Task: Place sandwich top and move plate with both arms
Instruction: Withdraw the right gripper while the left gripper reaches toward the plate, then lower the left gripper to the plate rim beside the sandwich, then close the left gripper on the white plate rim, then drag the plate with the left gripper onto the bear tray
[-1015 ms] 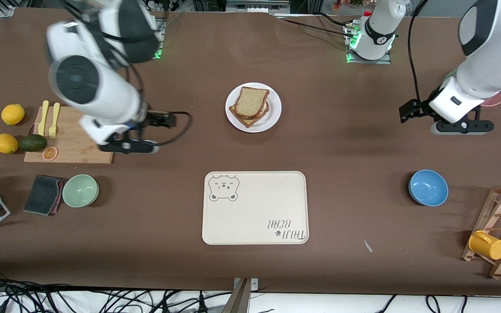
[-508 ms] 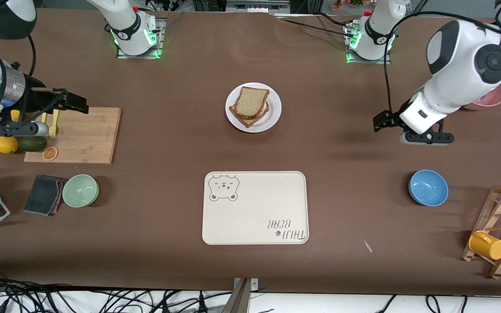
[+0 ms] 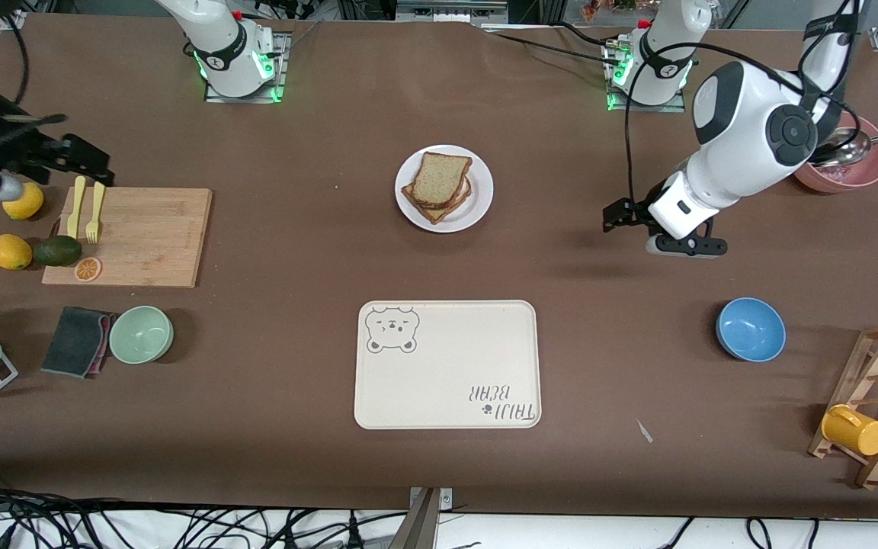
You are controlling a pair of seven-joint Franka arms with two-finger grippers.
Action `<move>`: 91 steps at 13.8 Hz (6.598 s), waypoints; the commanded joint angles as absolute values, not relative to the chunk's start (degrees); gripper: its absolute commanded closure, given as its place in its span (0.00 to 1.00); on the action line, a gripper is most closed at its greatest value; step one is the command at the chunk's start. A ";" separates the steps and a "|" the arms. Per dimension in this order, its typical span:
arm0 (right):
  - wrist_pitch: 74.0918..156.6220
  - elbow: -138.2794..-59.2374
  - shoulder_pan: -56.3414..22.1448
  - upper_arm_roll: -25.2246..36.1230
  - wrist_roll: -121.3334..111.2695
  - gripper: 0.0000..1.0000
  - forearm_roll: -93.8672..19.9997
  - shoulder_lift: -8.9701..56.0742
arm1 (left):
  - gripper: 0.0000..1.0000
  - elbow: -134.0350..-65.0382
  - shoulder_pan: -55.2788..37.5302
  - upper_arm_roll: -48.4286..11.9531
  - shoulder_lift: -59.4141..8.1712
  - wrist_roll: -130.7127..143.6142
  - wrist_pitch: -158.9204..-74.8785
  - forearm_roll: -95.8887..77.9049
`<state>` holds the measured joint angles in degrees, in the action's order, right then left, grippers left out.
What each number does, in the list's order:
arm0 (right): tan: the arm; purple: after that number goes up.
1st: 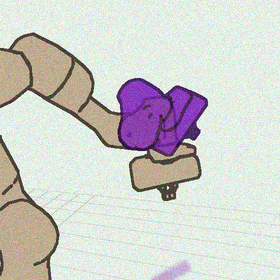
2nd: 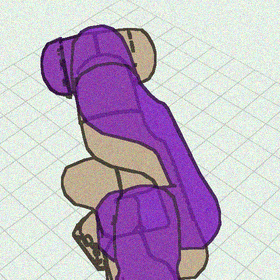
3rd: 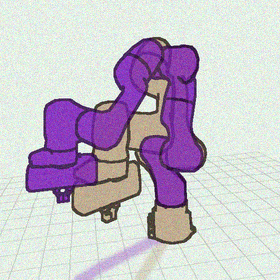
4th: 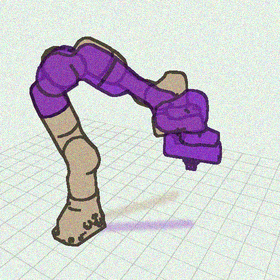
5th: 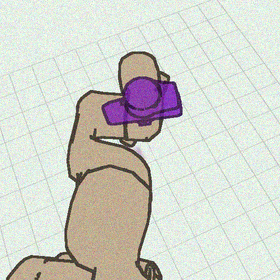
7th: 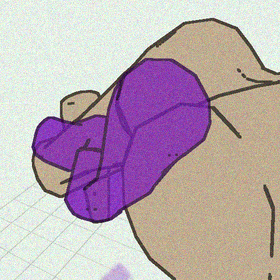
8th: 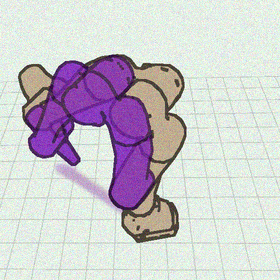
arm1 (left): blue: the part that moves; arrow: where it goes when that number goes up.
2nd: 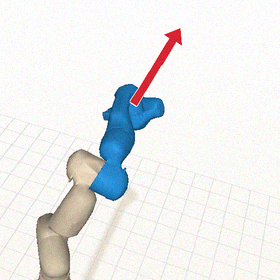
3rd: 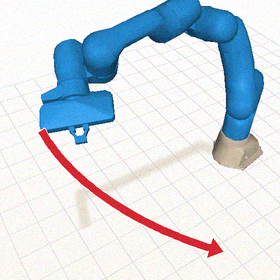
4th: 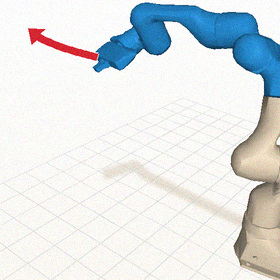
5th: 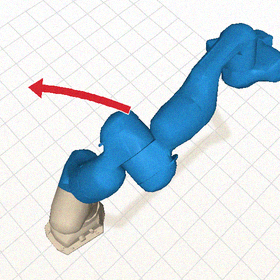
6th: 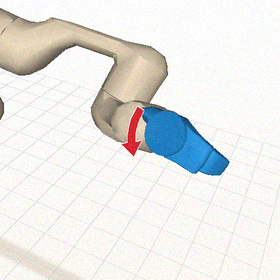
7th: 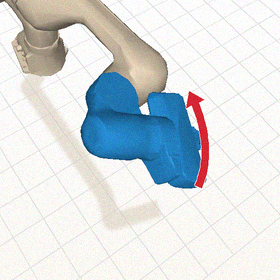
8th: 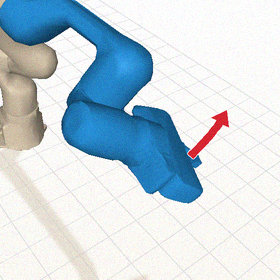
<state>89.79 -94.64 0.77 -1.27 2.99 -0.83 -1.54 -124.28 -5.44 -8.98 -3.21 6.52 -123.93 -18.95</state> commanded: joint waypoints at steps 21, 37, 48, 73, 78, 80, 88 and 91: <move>88.24 -92.99 0.70 -0.97 -2.81 0.00 -0.35 -0.09 | 0.01 -130.51 -14.32 -11.34 -22.23 -40.15 -129.12 -72.41; 88.15 -92.99 0.70 -0.88 -2.90 0.00 -0.53 -0.18 | 0.09 -135.18 -16.61 -11.42 -26.28 -63.46 -124.01 -91.92; 88.07 -93.16 0.79 0.09 -3.08 0.00 -0.88 -0.09 | 0.39 -134.91 -18.98 -11.43 -29.62 -64.78 -124.10 -93.77; 88.07 -93.16 0.79 0.09 -3.08 0.00 -0.88 -0.09 | 1.00 -134.56 -19.07 -11.43 -29.27 -64.43 -124.01 -94.22; 88.15 -93.16 0.79 0.09 -3.08 0.00 -0.88 -0.09 | 1.00 -131.76 -16.53 -11.43 -29.36 -60.74 -123.93 -94.22; 88.15 -93.16 0.79 0.09 -3.08 0.00 -0.88 -0.09 | 1.00 -129.48 -15.65 -11.43 -29.53 -58.46 -123.93 -94.13; 88.07 -93.16 0.79 0.09 -3.08 0.00 -0.97 0.00 | 1.00 -118.67 -11.43 -10.64 -33.57 -53.97 -124.01 -94.04; 88.15 -93.16 0.79 0.09 -3.08 0.00 -0.97 0.00 | 1.00 -112.78 -10.03 -9.32 -36.03 -51.07 -124.10 -93.52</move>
